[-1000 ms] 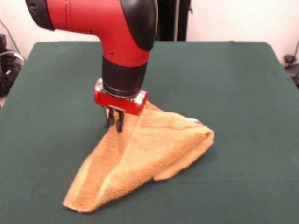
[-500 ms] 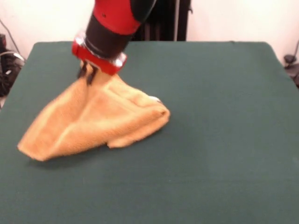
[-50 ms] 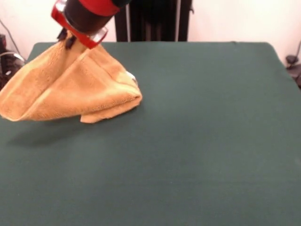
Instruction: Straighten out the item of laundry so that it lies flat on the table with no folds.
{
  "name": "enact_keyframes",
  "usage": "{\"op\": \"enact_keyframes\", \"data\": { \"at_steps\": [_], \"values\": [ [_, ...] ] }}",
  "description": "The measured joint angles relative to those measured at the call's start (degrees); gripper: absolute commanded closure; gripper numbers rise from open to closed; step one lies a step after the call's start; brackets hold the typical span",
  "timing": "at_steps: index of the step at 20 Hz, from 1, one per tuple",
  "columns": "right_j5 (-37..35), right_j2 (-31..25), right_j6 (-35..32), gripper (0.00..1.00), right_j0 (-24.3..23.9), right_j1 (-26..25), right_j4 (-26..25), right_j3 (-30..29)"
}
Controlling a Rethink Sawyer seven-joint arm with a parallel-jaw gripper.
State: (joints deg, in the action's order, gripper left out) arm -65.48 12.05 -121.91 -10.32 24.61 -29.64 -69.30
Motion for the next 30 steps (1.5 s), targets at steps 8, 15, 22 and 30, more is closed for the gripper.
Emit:
{"op": "enact_keyframes", "data": {
  "at_steps": [8,15,22,30],
  "values": [
    [23.42,-4.37,0.00,1.00,-11.04,0.73,4.17,-3.65],
    [25.62,-4.58,0.00,1.00,-12.23,1.26,5.69,-4.71],
    [24.98,-3.84,0.00,1.00,-10.76,0.78,6.39,-5.44],
    [16.32,4.50,0.00,1.00,0.77,-2.55,-0.78,-0.36]
  ]
}}
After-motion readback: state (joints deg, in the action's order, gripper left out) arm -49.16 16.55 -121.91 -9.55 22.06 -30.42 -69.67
